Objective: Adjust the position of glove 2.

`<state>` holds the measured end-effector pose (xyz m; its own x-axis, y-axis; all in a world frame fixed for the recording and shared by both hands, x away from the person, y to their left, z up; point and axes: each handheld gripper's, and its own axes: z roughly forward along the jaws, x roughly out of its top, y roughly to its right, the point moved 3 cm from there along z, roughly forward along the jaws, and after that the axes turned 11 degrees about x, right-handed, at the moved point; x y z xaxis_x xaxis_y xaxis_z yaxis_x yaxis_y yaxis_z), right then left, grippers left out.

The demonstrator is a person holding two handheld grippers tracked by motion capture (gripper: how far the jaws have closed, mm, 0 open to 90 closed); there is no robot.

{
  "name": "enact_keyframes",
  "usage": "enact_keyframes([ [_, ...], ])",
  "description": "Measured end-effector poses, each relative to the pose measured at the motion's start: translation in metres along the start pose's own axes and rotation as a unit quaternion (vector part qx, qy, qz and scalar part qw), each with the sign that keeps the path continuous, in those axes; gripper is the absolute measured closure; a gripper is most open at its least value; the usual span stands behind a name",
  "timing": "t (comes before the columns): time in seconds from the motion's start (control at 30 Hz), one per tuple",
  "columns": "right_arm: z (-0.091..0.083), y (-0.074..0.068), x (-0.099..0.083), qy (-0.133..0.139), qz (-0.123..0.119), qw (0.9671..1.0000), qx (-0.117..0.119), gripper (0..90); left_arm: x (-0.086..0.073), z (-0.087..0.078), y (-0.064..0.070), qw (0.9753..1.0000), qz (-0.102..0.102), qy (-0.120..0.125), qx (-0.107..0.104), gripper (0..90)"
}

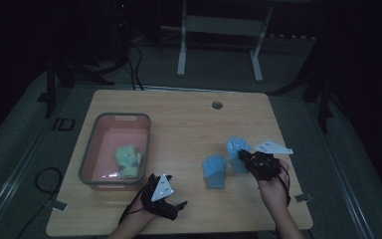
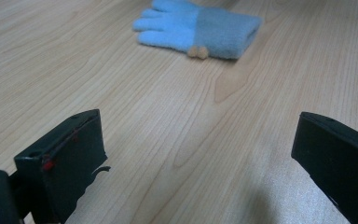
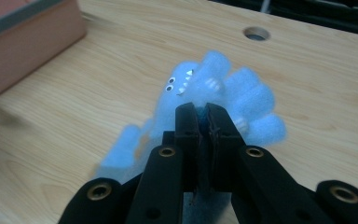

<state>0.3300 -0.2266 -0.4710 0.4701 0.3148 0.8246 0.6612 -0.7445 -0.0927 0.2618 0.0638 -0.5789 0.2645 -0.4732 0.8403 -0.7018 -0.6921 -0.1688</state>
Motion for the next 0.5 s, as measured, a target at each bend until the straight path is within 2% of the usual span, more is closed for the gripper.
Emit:
enact_keyframes([
  [0.27, 0.023, -0.024, 0.009, -0.005, -0.008, 0.9997, 0.023, 84.5, 0.0, 0.0, 0.0, 1.0, 0.001, 0.0, -0.001, 2.9],
  [0.5, 0.042, -0.04, 0.003, -0.01, 0.007, 0.9992, 0.039, 84.5, 0.0, -0.001, 0.0, 1.0, 0.0, 0.001, 0.0, 2.9],
])
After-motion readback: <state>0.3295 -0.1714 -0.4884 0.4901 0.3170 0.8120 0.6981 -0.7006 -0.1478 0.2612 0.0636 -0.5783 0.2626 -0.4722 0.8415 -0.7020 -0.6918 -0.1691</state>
